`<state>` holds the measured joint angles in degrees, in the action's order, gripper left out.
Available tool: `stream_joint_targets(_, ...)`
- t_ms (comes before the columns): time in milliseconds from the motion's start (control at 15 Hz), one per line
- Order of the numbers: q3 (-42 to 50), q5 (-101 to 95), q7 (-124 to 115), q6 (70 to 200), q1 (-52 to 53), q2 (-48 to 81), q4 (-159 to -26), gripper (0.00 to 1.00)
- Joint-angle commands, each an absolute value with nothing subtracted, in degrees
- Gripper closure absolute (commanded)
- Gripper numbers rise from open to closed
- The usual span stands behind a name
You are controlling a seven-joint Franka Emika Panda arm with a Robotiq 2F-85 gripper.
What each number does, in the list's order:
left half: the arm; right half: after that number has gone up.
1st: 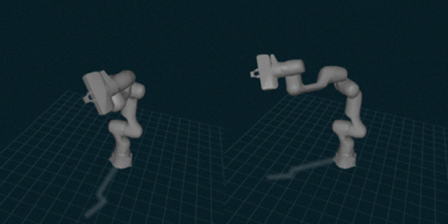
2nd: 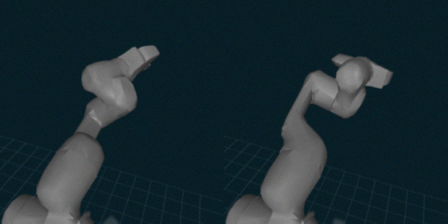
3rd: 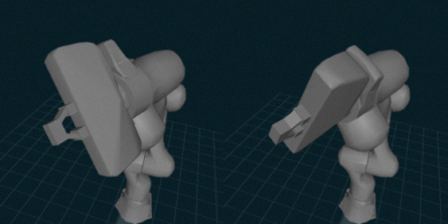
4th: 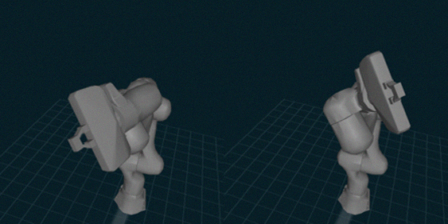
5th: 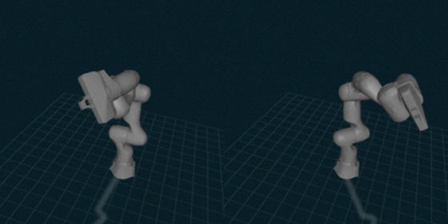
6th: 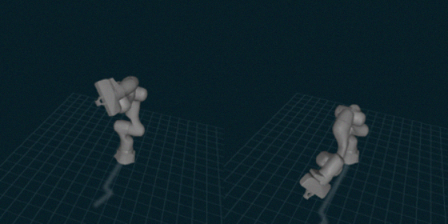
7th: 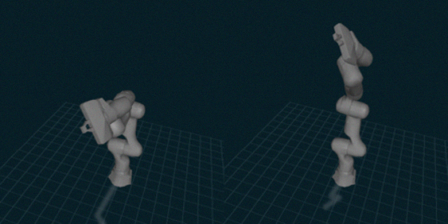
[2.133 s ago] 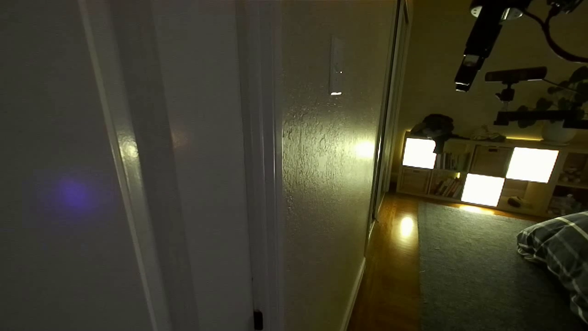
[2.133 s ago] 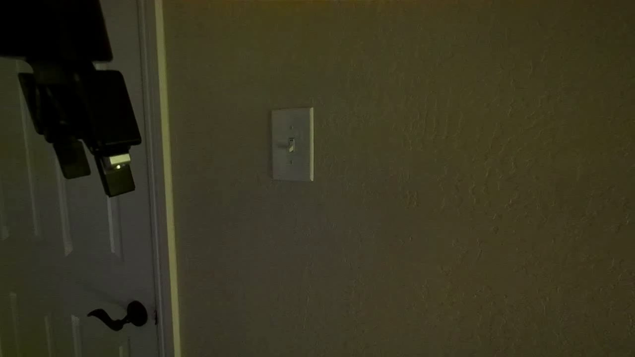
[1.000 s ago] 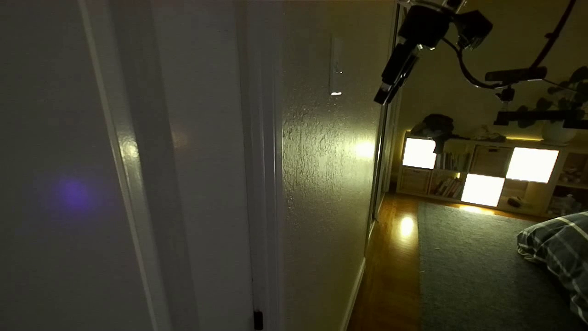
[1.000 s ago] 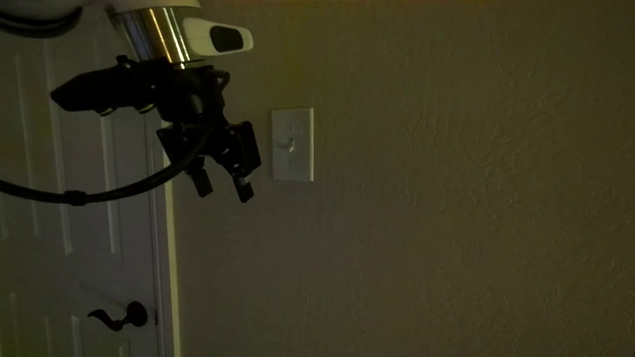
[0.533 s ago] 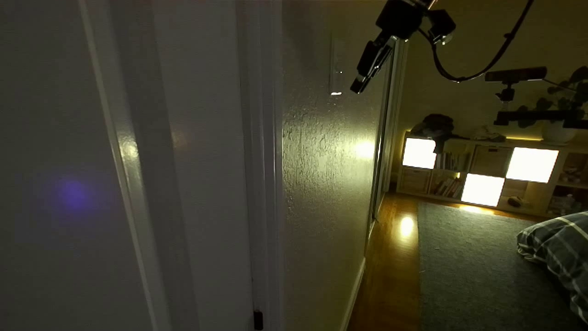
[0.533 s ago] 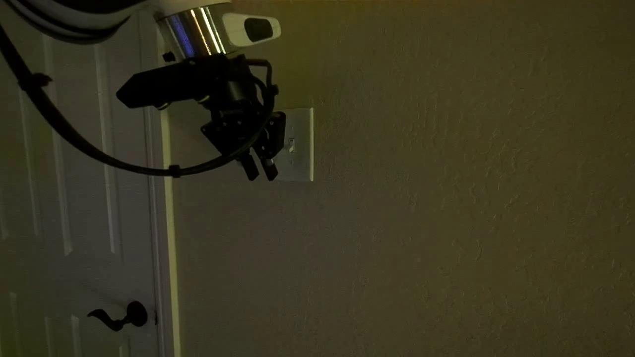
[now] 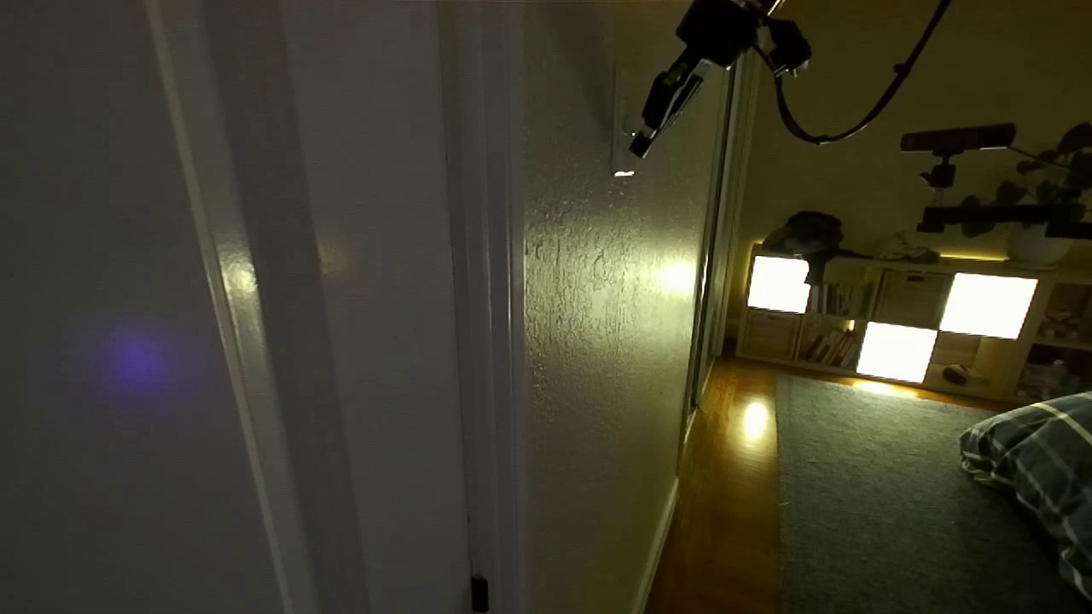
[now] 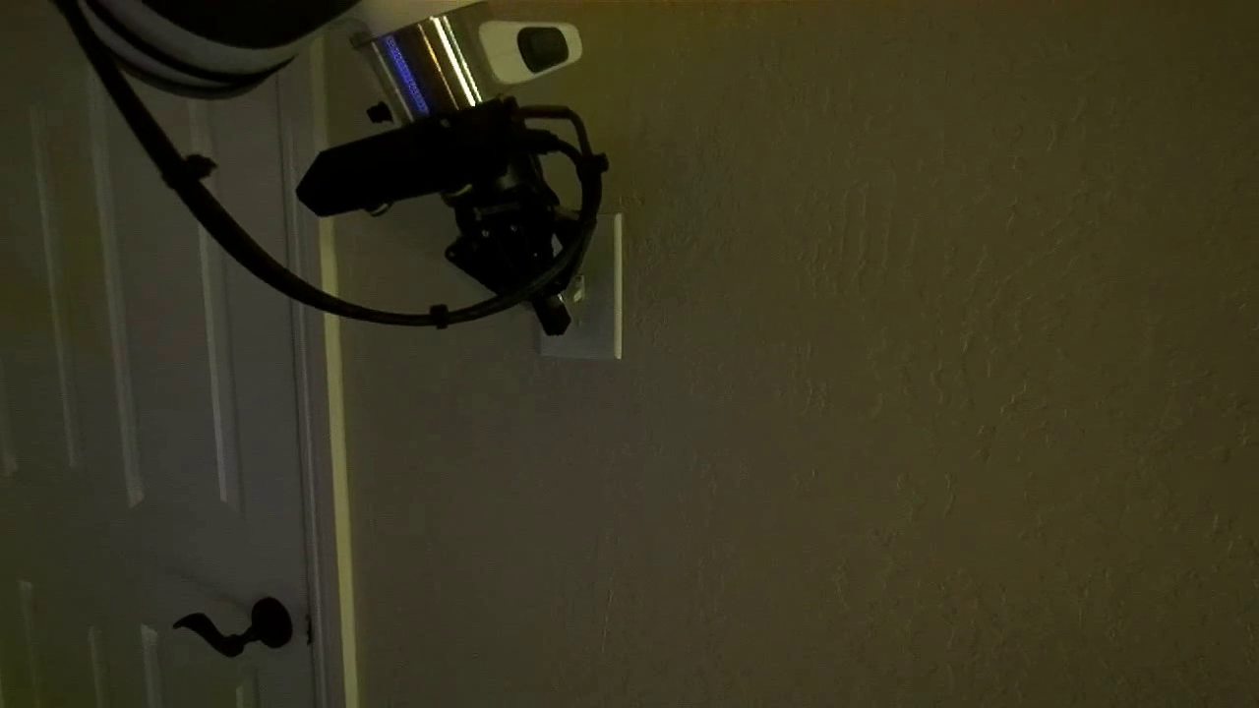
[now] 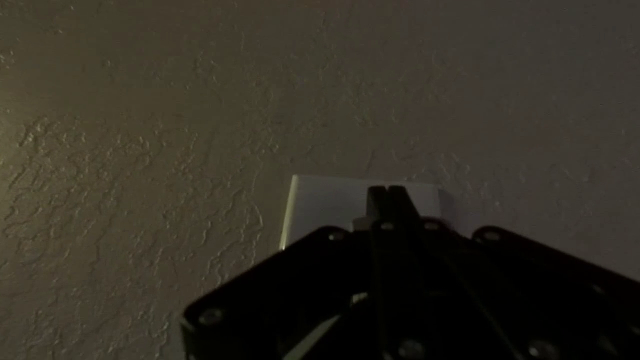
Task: Turn on the light switch
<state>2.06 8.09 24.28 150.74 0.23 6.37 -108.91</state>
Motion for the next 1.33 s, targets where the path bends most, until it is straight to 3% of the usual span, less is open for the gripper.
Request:
stream_joint_targets(0, 0.1, 9.1, 27.5, 153.6, -1.5, 8.4, -106.9, 0.94)
stream_joint_targets(1267, 0.2, 7.6, 26.6, 151.9, -4.2, 6.7, -109.2, 0.95)
